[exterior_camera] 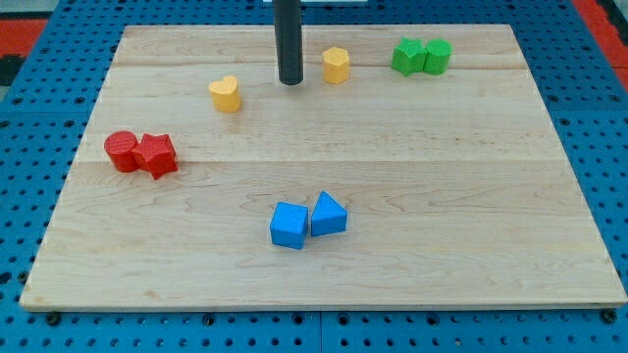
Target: Push the yellow hexagon close to the green star
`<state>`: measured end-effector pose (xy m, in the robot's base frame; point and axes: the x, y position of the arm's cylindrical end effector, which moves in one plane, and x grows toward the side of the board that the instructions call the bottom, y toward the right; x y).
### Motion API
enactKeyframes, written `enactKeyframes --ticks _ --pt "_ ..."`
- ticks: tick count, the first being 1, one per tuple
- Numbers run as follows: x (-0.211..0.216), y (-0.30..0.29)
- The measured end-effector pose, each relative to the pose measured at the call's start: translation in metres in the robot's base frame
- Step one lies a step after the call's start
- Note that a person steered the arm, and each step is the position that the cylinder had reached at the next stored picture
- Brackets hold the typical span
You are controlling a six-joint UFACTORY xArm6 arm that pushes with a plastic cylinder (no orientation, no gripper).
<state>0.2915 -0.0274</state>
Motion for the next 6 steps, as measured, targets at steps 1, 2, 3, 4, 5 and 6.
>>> enactKeyframes --ticks 1,2,3,4,5,6 --pt "-0.022 0.038" --pt "-0.022 0.038" --pt "-0.022 0.064" --pt "-0.022 0.082" --pt "-0.022 0.084" --pt "0.026 0.071"
